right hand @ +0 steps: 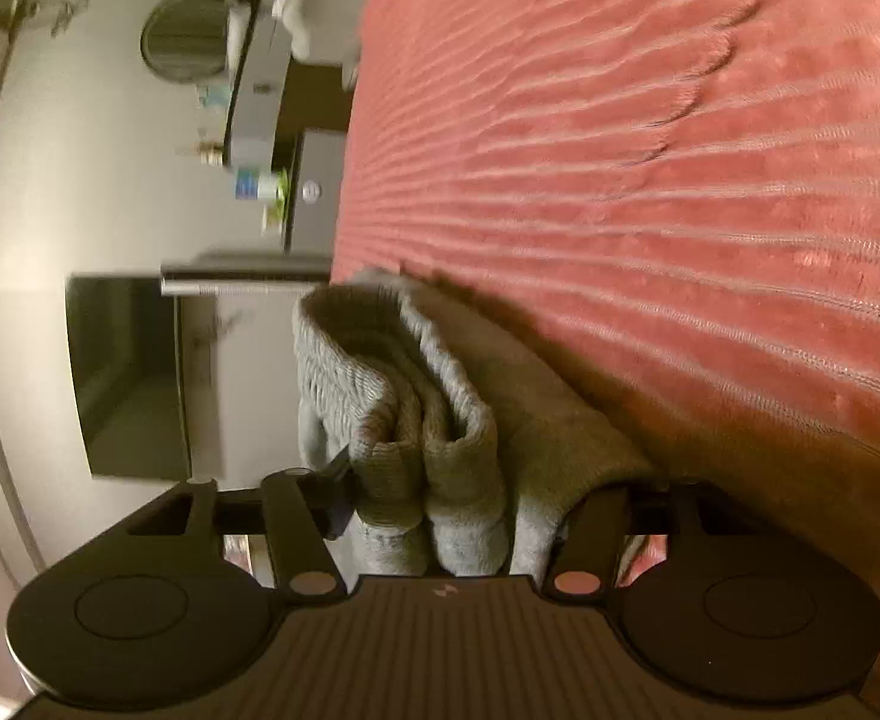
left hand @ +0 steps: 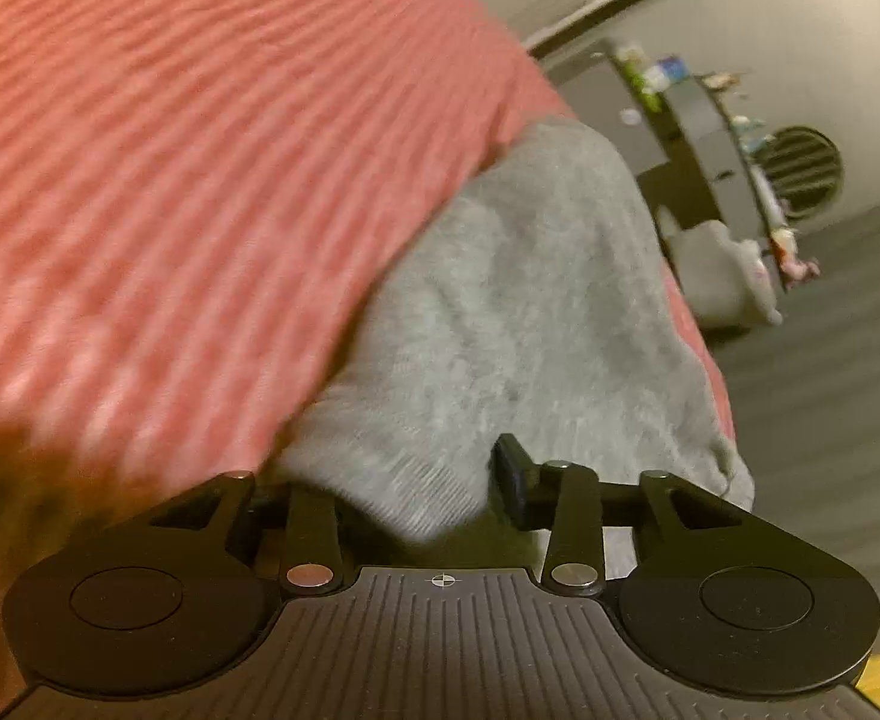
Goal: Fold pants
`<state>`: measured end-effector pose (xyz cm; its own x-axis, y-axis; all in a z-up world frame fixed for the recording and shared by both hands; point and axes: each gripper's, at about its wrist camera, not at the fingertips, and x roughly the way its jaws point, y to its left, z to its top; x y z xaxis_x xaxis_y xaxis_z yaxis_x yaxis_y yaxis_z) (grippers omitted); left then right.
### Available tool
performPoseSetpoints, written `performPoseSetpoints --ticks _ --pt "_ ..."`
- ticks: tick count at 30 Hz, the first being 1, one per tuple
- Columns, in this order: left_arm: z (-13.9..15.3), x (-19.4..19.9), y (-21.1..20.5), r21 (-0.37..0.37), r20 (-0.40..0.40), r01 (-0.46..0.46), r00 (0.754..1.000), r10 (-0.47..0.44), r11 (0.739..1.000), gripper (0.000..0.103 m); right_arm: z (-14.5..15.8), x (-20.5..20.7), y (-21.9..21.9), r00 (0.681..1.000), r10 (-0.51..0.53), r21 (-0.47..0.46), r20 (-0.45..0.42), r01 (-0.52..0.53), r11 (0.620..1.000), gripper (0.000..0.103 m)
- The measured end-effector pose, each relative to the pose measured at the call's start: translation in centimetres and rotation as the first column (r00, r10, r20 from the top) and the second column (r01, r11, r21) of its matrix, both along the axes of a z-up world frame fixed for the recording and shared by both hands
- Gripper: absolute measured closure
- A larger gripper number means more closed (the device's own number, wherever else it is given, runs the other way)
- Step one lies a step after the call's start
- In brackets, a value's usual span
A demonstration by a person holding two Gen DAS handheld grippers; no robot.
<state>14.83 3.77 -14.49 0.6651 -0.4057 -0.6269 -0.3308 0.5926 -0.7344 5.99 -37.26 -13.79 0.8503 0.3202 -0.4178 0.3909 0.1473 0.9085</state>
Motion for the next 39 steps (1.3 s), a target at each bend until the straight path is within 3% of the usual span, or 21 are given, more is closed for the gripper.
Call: performPoseSetpoints --ticks 1,2,4,6,7,9,11,12,14,17,20,23,25,27,29,30,32,35,36,38,39 --pt "0.5 -0.7 0.7 -0.016 -0.025 -0.017 1.0 0.016 1.0 0.056 0.8 -0.8 -0.7 1.0 0.016 -0.023 -0.008 -0.016 1.0 0.035" --pt "0.6 -1.3 1.2 -0.01 -0.049 -0.033 0.998 0.033 0.999 0.042 1.5 -1.5 -1.2 1.0 0.023 -0.047 -0.007 -0.024 0.999 0.035" --pt "1.8 -2.7 2.5 0.048 -0.079 -0.089 0.993 0.093 0.995 0.038 3.0 -2.6 -1.9 0.999 0.041 -0.102 0.019 -0.039 0.994 0.035" --pt "3.8 -3.2 2.2 0.144 0.01 -0.102 0.995 0.101 0.984 0.031 5.3 -3.0 -1.5 0.993 0.087 -0.259 0.074 -0.065 0.964 0.039" --pt "5.2 -3.0 1.5 0.217 0.056 -0.086 0.996 0.075 0.973 0.025 7.1 -2.6 -0.6 0.988 0.131 -0.393 0.078 -0.09 0.915 0.041" --pt "7.4 -1.6 -0.3 0.343 0.139 -0.024 0.99 -0.026 0.939 0.017 9.8 -1.5 1.7 0.985 0.166 -0.578 0.052 -0.106 0.809 0.061" --pt "8.4 0.7 -2.2 0.463 0.181 0.065 0.969 -0.167 0.884 0.016 11.5 0.8 4.3 0.956 0.285 -0.676 0.066 -0.167 0.718 0.069" --pt "8.4 2.4 -3.2 0.514 0.158 0.124 0.959 -0.236 0.849 0.016 11.6 2.3 5.4 0.938 0.344 -0.707 0.053 -0.208 0.676 0.072" --pt "7.6 5.7 -4.9 0.56 0.098 0.236 0.933 -0.346 0.794 0.02 11.1 6.0 8.1 0.903 0.427 -0.785 -0.058 -0.305 0.539 0.074" --pt "6.0 9.5 -7.1 0.646 0.082 0.275 0.902 -0.423 0.712 0.025 9.7 10.5 10.3 0.884 0.444 -0.865 -0.149 -0.334 0.375 0.079" --pt "4.0 11.8 -8.5 0.746 0.033 0.264 0.902 -0.43 0.611 0.022 8.3 13.4 10.8 0.864 0.469 -0.888 -0.185 -0.351 0.297 0.079" --pt "3.0 12.9 -8.1 0.727 0.05 0.235 0.919 -0.391 0.645 0.008 7.1 15.9 10.6 0.844 0.486 -0.892 -0.225 -0.379 0.246 0.086" --pt "3.4 12.8 -7.8 0.723 0.063 0.207 0.93 -0.361 0.659 0.007 6.7 17.0 10.3 0.852 0.48 -0.896 -0.209 -0.364 0.256 0.093" --pt "3.7 12.6 -7.1 0.709 0.086 0.175 0.94 -0.33 0.683 0.007 7.4 16.0 8.8 0.876 0.458 -0.874 -0.154 -0.337 0.349 0.099" --pt "3.8 12.0 -5.6 0.724 0.085 0.145 0.951 -0.296 0.675 0.005 8.0 14.8 6.1 0.908 0.416 -0.837 -0.054 -0.268 0.476 0.098" --pt "3.6 11.6 -4.4 0.713 0.09 0.148 0.95 -0.299 0.685 0.005 8.0 13.9 4.7 0.916 0.4 -0.823 -0.023 -0.245 0.513 0.098" --pt "3.2 10.7 -2.0 0.653 0.085 0.169 0.953 -0.292 0.739 0.005 7.5 11.7 2.2 0.909 0.416 -0.77 0.023 -0.25 0.588 0.098" --pt "2.3 9.9 1.2 0.484 0.07 0.231 0.951 -0.301 0.844 0.007 7.6 9.0 0.6 0.914 0.406 -0.759 0.003 -0.262 0.596 0.091" --pt "1.9 9.8 1.8 0.428 0.073 0.257 0.946 -0.316 0.866 0.007 7.6 8.4 -0.1 0.918 0.396 -0.733 0.025 -0.253 0.632 0.084" --pt "1.7 9.8 2.3 0.375 0.083 0.298 0.932 -0.352 0.878 0.007 7.2 8.0 -1.4 0.93 0.367 -0.691 0.005 -0.262 0.674 0.003" --pt "1.7 9.8 2.4 0.358 0.095 0.32 0.922 -0.375 0.877 0.007 6.9 8.1 -1.7 0.932 0.363 -0.699 -0.016 -0.27 0.662 0.008"
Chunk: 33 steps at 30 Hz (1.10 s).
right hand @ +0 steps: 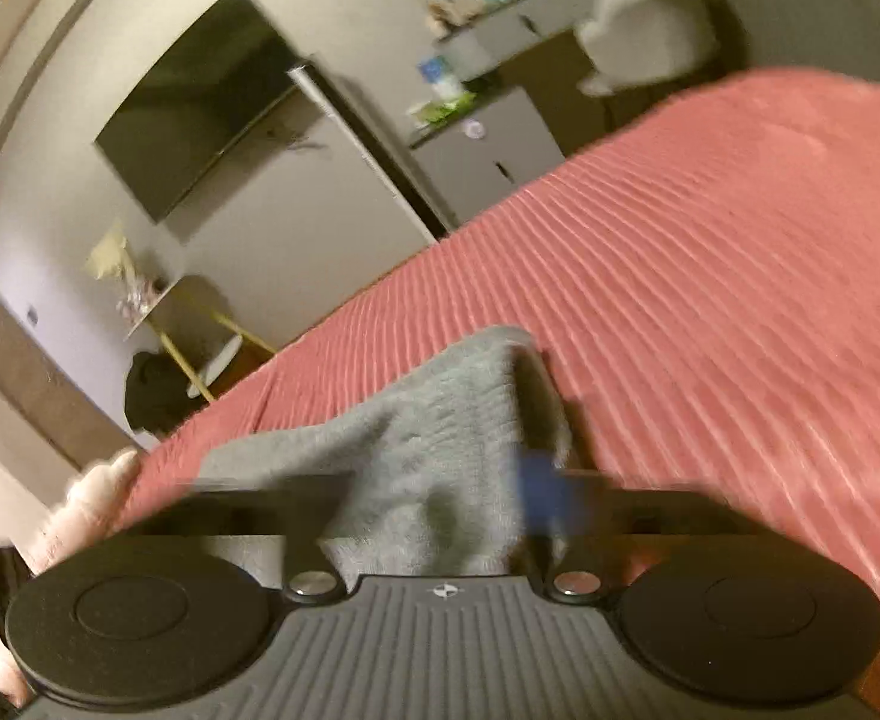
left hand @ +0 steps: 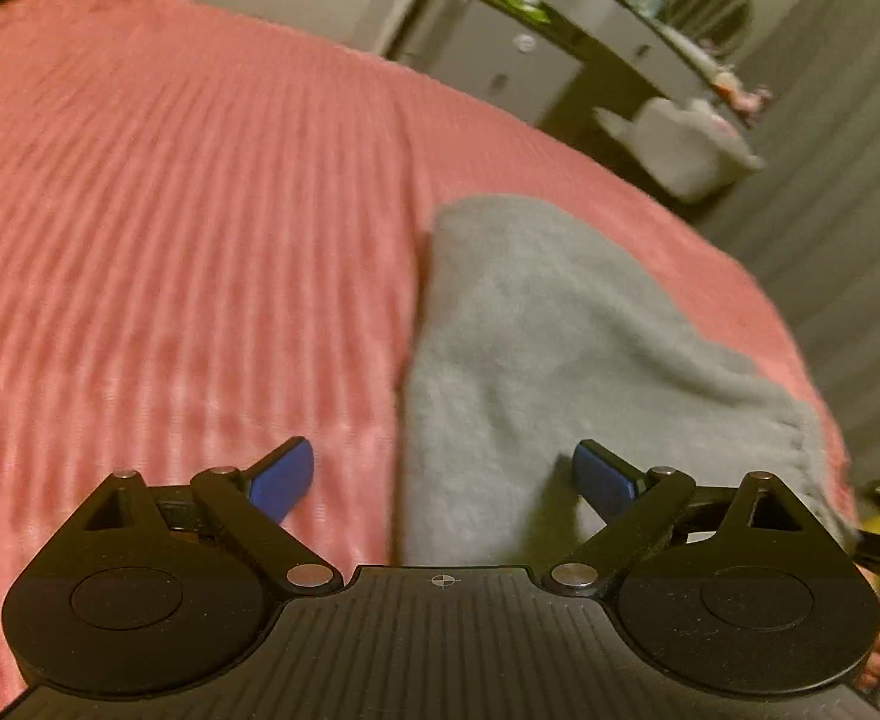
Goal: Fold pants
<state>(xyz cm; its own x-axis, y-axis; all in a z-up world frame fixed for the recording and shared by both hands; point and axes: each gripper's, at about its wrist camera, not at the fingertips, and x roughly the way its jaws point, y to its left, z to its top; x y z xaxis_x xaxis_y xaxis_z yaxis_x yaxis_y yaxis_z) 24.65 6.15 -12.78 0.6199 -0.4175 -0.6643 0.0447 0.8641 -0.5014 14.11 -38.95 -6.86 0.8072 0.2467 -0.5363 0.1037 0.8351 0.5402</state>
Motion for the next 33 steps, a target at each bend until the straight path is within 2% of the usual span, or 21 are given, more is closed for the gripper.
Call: performPoseSetpoints --ticks 1,2,4,6,8,11,14,16,17,18,19,20,21,22,23,26,28,29,30,33 --pt "0.0 0.2 -0.1 -0.036 -0.006 0.033 0.999 -0.033 0.999 0.006 -0.5 0.3 -0.5 0.999 0.015 -0.008 -0.029 -0.015 1.0 0.008" --pt "-0.2 0.7 -0.5 -0.077 -0.026 0.052 0.998 -0.054 0.996 0.006 -1.1 0.7 -1.0 0.998 0.033 0.033 -0.057 -0.031 0.999 0.008" --pt "-0.8 1.4 -1.0 -0.139 -0.063 0.084 0.994 -0.094 0.987 0.006 -3.1 1.7 -2.4 0.988 0.082 0.195 -0.134 -0.055 0.979 0.008" --pt "-1.4 2.3 -1.5 -0.108 -0.086 0.086 0.992 -0.095 0.99 0.006 -4.5 2.4 -3.0 0.977 0.116 0.255 -0.177 -0.068 0.964 0.008" --pt "-1.6 3.1 -1.6 -0.134 -0.086 0.091 0.991 -0.103 0.987 0.003 -5.7 3.5 -3.4 0.964 0.191 0.331 -0.183 -0.123 0.936 0.005" --pt "-1.7 4.4 -2.4 -0.18 -0.101 0.098 0.988 -0.118 0.979 0.003 -6.1 5.3 -3.3 0.949 0.265 0.34 -0.17 -0.196 0.92 0.004" --pt "-2.2 5.5 -3.3 -0.231 -0.107 0.126 0.982 -0.154 0.965 0.003 -6.1 6.6 -2.9 0.942 0.293 0.348 -0.166 -0.222 0.911 0.004" --pt "-2.8 5.3 -2.9 -0.271 -0.116 0.117 0.981 -0.153 0.955 0.003 -5.7 7.5 -2.2 0.938 0.305 0.305 -0.166 -0.246 0.92 0.011" --pt "-3.0 5.7 -2.8 -0.288 -0.126 0.106 0.981 -0.147 0.952 0.003 -5.6 7.6 -1.9 0.937 0.302 0.265 -0.175 -0.25 0.931 0.024" --pt "-3.1 6.0 -2.8 -0.301 -0.139 0.093 0.98 -0.141 0.949 0.003 -5.4 7.4 -1.6 0.936 0.306 0.245 -0.173 -0.26 0.934 0.027" --pt "-3.0 6.1 -2.9 -0.303 -0.147 0.083 0.98 -0.132 0.949 0.004 -5.4 7.5 -1.4 0.936 0.311 0.25 -0.165 -0.265 0.931 0.029" --pt "-2.9 6.1 -3.0 -0.292 -0.144 0.078 0.982 -0.125 0.953 0.01 -5.5 7.5 -1.5 0.935 0.316 0.262 -0.162 -0.268 0.927 0.03" --pt "-2.6 5.9 -3.3 -0.26 -0.137 0.086 0.983 -0.125 0.962 0.015 -5.6 7.1 -1.9 0.935 0.318 0.267 -0.159 -0.27 0.925 0.03" --pt "-2.4 5.9 -3.8 -0.205 -0.136 0.098 0.982 -0.128 0.974 0.027 -5.6 6.6 -2.5 0.934 0.32 0.269 -0.158 -0.271 0.924 0.029" --pt "-2.2 5.8 -4.3 -0.16 -0.136 0.104 0.983 -0.126 0.982 0.03 -5.6 6.7 -2.3 0.931 0.328 0.265 -0.159 -0.28 0.923 0.026" --pt "-2.0 5.8 -4.6 -0.155 -0.121 0.112 0.984 -0.132 0.982 0.03 -5.5 7.1 -1.9 0.924 0.346 0.253 -0.163 -0.299 0.92 0.013" --pt "-2.3 5.9 -4.9 -0.137 -0.125 0.109 0.984 -0.127 0.985 0.026 -5.1 7.5 -1.0 0.921 0.346 0.227 -0.179 -0.303 0.925 0.012" --pt "-2.4 6.0 -5.2 -0.135 -0.119 0.116 0.984 -0.132 0.984 0.019 -5.0 7.5 -0.9 0.921 0.343 0.222 -0.184 -0.301 0.927 0.012" --pt "-2.4 6.1 -5.6 -0.132 -0.109 0.131 0.983 -0.145 0.983 0.017 -5.0 7.5 -0.8 0.921 0.341 0.22 -0.186 -0.299 0.929 0.012" --pt "-2.0 6.0 -6.6 -0.071 -0.1 0.133 0.985 -0.139 0.989 0.016 -4.8 7.5 -0.3 0.926 0.321 0.2 -0.197 -0.282 0.938 0.016"
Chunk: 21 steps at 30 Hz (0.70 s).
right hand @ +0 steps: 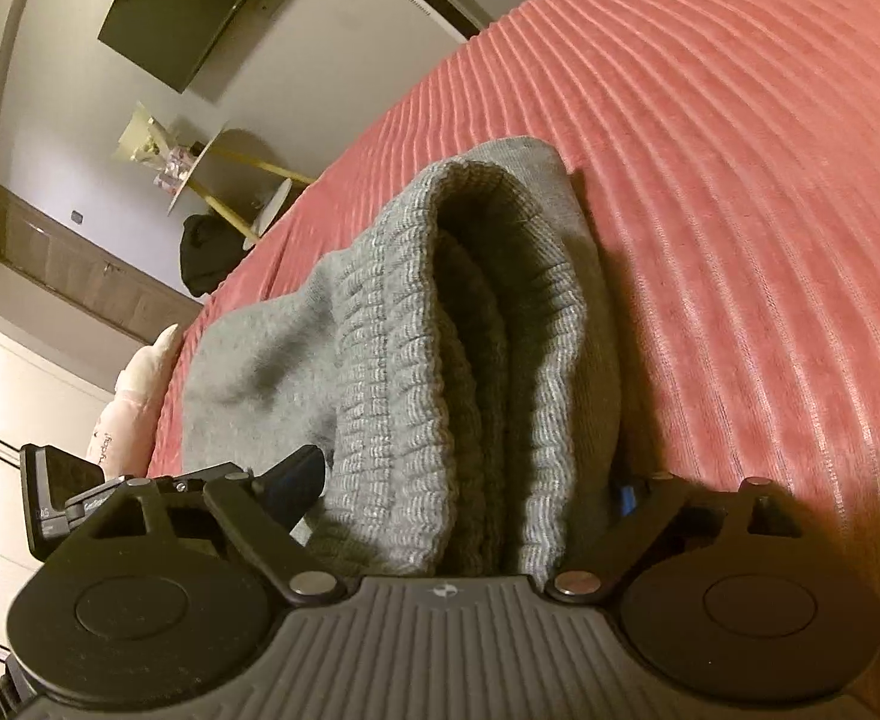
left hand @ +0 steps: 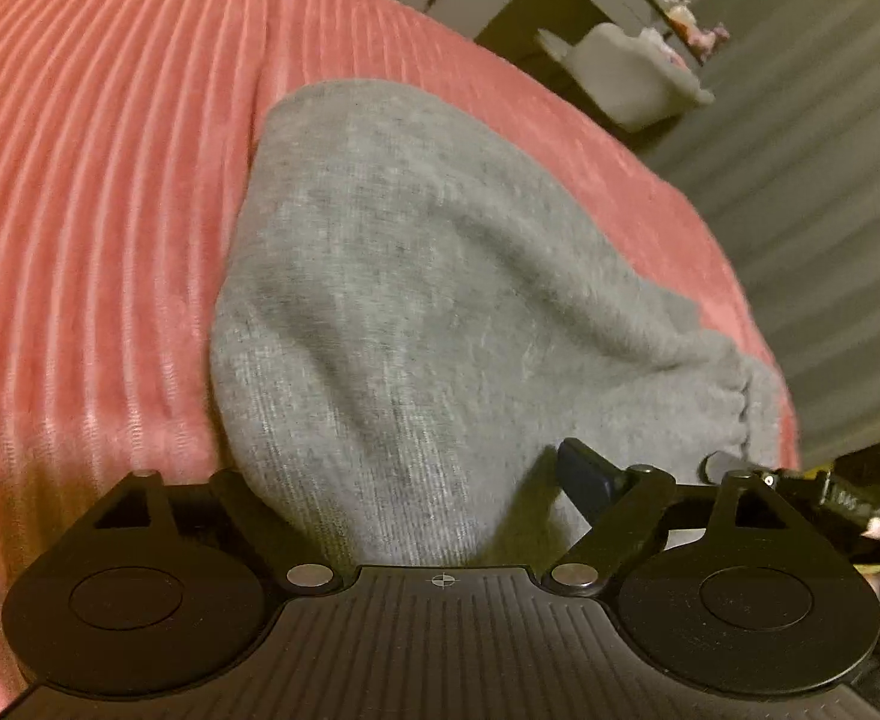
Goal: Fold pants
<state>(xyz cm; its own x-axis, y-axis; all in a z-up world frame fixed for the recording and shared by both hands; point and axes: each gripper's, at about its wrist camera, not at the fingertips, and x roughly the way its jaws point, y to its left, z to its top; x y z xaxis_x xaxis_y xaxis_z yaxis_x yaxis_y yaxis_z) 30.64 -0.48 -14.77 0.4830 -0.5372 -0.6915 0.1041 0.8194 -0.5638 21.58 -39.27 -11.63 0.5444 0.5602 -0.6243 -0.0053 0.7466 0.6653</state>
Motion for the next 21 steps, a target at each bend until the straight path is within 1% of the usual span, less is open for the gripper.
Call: performPoseSetpoints --ticks 1,2,3,5,6,8,11,12,14,16,21 --pt "0.2 -0.2 -0.3 0.019 0.01 -0.005 1.0 0.005 1.0 0.019 0.2 0.0 0.4 1.0 -0.007 -0.022 -0.001 0.007 1.0 0.018" --pt "0.3 -0.4 -0.4 0.042 0.018 -0.017 1.0 0.016 0.999 0.026 0.5 0.0 0.9 1.0 -0.01 -0.059 0.002 0.01 0.998 0.024" --pt "0.5 -0.9 -0.1 0.052 0.023 -0.023 0.999 0.022 0.998 0.03 0.7 -0.1 1.4 1.0 -0.01 -0.09 0.007 0.01 0.996 0.028" --pt "0.8 -1.1 0.3 0.047 0.032 -0.041 0.999 0.039 0.998 0.044 1.2 -0.3 2.4 1.0 -0.017 -0.122 0.022 0.02 0.992 0.031" --pt "0.9 -1.3 0.5 0.044 0.032 -0.05 0.998 0.049 0.998 0.047 1.4 -0.5 2.8 0.999 -0.02 -0.133 0.025 0.023 0.991 0.033" --pt "1.3 -1.7 0.6 0.049 0.048 -0.064 0.997 0.062 0.997 0.056 1.7 -0.5 3.5 0.999 -0.033 -0.141 0.025 0.036 0.989 0.036" --pt "2.3 -2.3 -0.1 0.099 0.09 -0.059 0.995 0.05 0.993 0.063 2.3 -0.8 4.4 0.998 -0.052 -0.156 0.035 0.056 0.986 0.04" --pt "2.5 -2.4 -0.3 0.106 0.096 -0.06 0.994 0.05 0.993 0.063 2.5 -0.9 4.7 0.998 -0.057 -0.162 0.04 0.063 0.985 0.042" --pt "2.9 -2.4 -0.2 0.107 0.101 -0.062 0.994 0.052 0.992 0.067 3.3 -1.2 5.2 0.996 -0.071 -0.157 0.062 0.08 0.984 0.044" --pt "3.3 -2.3 -0.1 0.093 0.105 -0.067 0.993 0.057 0.993 0.068 4.3 -1.5 5.7 0.993 -0.076 -0.148 0.09 0.089 0.985 0.046" --pt "5.2 -1.9 -0.4 0.102 0.144 -0.07 0.988 0.055 0.992 0.07 6.9 -1.2 7.2 0.986 -0.048 -0.126 0.158 0.068 0.99 0.048"
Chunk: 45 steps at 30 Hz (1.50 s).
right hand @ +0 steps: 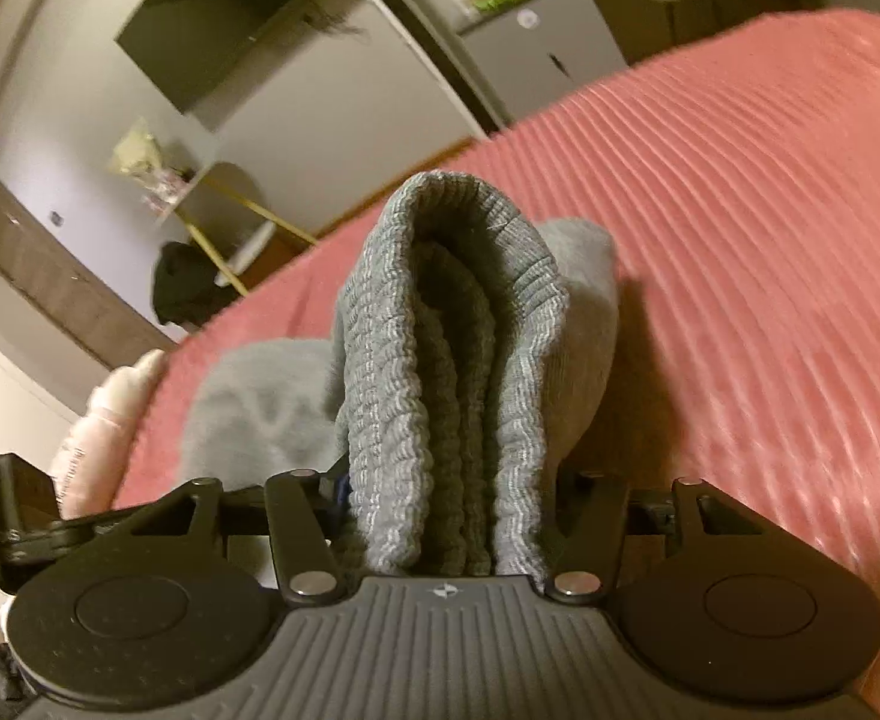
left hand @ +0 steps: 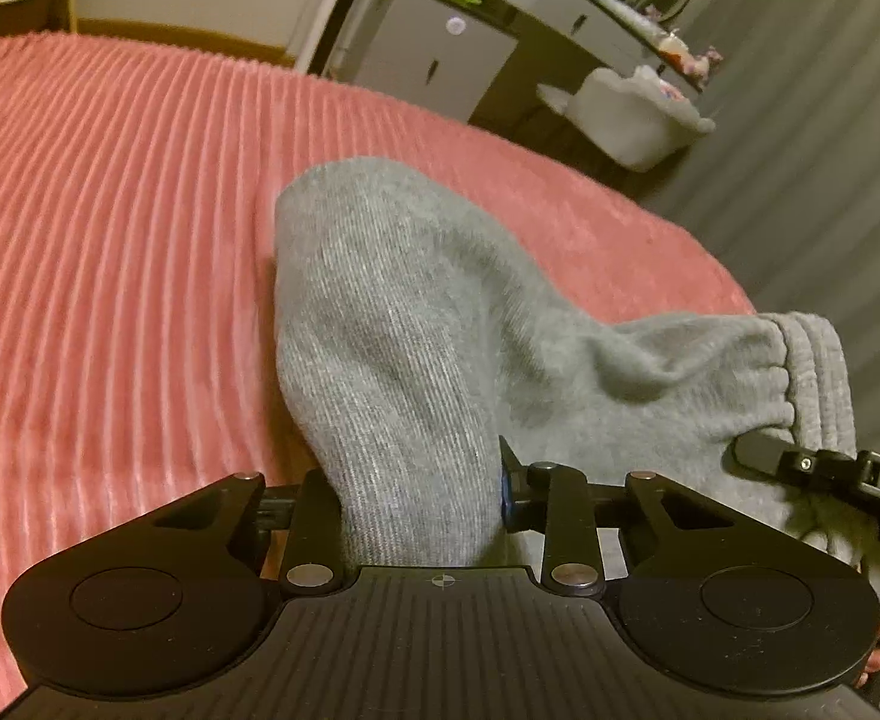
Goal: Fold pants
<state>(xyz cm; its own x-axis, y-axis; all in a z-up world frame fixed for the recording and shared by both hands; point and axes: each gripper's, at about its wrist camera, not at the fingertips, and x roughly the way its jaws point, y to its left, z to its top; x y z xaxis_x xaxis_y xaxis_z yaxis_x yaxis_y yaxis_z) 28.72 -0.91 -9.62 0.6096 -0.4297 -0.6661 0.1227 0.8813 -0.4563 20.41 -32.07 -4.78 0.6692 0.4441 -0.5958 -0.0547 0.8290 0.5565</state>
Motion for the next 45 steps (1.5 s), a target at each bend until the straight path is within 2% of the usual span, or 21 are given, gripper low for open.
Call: performPoseSetpoints --ticks 9,11,13,15,17,19,22,23,24,26,28,30,31,33,34,36,38,40,41,43,45 --pt "4.0 1.5 0.5 0.059 0.106 -0.054 0.993 0.048 0.997 0.069 2.8 3.1 1.4 0.995 0.007 0.029 0.099 -0.01 1.0 0.049" --pt "4.4 2.4 1.2 0.079 0.111 -0.099 0.99 0.09 0.992 0.058 3.0 4.1 1.4 0.993 0.007 0.022 0.117 -0.01 1.0 0.047" --pt "4.4 2.8 2.2 0.139 0.109 -0.212 0.974 0.198 0.967 0.038 2.8 5.0 0.9 0.995 -0.021 -0.04 0.098 0.025 0.999 0.034" --pt "4.0 1.9 3.2 0.208 0.144 -0.313 0.947 0.287 0.927 0.033 3.0 5.2 0.8 0.988 -0.112 -0.195 0.105 0.131 0.972 0.013" --pt "3.2 0.7 3.7 0.238 0.15 -0.301 0.951 0.271 0.923 0.028 3.2 4.1 0.9 0.973 -0.16 -0.311 0.166 0.206 0.928 0.013" --pt "2.3 -0.8 3.8 0.226 0.144 -0.303 0.95 0.276 0.926 0.024 2.8 2.8 1.4 0.975 -0.122 -0.318 0.187 0.178 0.931 0.013" --pt "0.8 -2.7 3.7 0.175 0.14 -0.331 0.941 0.309 0.927 0.018 1.9 0.9 3.9 0.971 -0.046 -0.364 0.233 0.131 0.922 0.025" --pt "0.3 -3.2 3.5 0.155 0.133 -0.332 0.94 0.313 0.93 0.018 1.6 0.3 5.2 0.968 -0.018 -0.406 0.252 0.123 0.905 0.046" --pt "-0.1 -3.5 3.2 0.137 0.123 -0.317 0.946 0.301 0.939 0.017 1.3 -0.1 6.0 0.964 -0.004 -0.44 0.268 0.126 0.889 0.052" --pt "-0.8 -3.2 3.0 0.166 0.097 -0.285 0.957 0.272 0.944 0.015 0.9 -1.1 7.8 0.947 -0.006 -0.508 0.32 0.177 0.843 0.054" --pt "-1.3 -3.0 3.1 0.25 0.091 -0.29 0.957 0.276 0.924 0.01 0.5 -1.4 8.9 0.939 0.006 -0.552 0.343 0.196 0.811 0.054" --pt "-1.8 -3.7 3.6 0.28 0.116 -0.311 0.95 0.29 0.908 0.006 -0.4 -0.5 8.5 0.957 0.001 -0.603 0.289 0.181 0.777 0.054" --pt "-1.6 -4.1 3.8 0.288 0.126 -0.331 0.943 0.306 0.899 0.006 -1.0 -0.2 8.0 0.966 -0.011 -0.597 0.26 0.17 0.784 0.052" --pt "-1.0 -5.1 4.5 0.299 0.144 -0.398 0.917 0.371 0.867 0.008 -1.1 -0.8 6.9 0.963 -0.078 -0.556 0.258 0.214 0.804 0.033" --pt "-0.9 -5.7 5.0 0.272 0.132 -0.412 0.911 0.391 0.87 0.01 -0.6 -1.1 6.5 0.958 -0.117 -0.534 0.26 0.244 0.809 0.03" --pt "-0.9 -6.9 6.6 0.092 0.057 -0.392 0.92 0.388 0.915 0.013 0.0 -2.5 5.1 0.947 -0.236 -0.394 0.219 0.307 0.866 0.026" --pt "-1.7 -7.7 7.3 -0.102 -0.035 -0.36 0.933 0.358 0.928 0.013 -0.5 -3.9 2.9 0.937 -0.331 -0.157 0.115 0.346 0.925 0.026" --pt "-3.1 -7.3 7.4 -0.255 -0.131 -0.329 0.943 0.305 0.909 0.014 -2.4 -5.4 1.0 0.919 -0.394 0.073 0.001 0.393 0.917 0.026" --pt "-3.5 -7.0 7.4 -0.291 -0.151 -0.333 0.942 0.3 0.897 0.018 -3.7 -5.7 0.2 0.919 -0.39 0.193 -0.063 0.395 0.898 0.027" --pt "-4.0 -6.4 7.5 -0.313 -0.143 -0.335 0.942 0.304 0.889 0.02 -5.7 -5.6 -0.2 0.927 -0.351 0.341 -0.135 0.376 0.862 0.028" --pt "-3.5 -6.3 7.5 -0.272 -0.108 -0.348 0.938 0.331 0.897 0.021 -6.0 -5.4 -0.3 0.937 -0.33 0.405 -0.116 0.348 0.845 0.03"
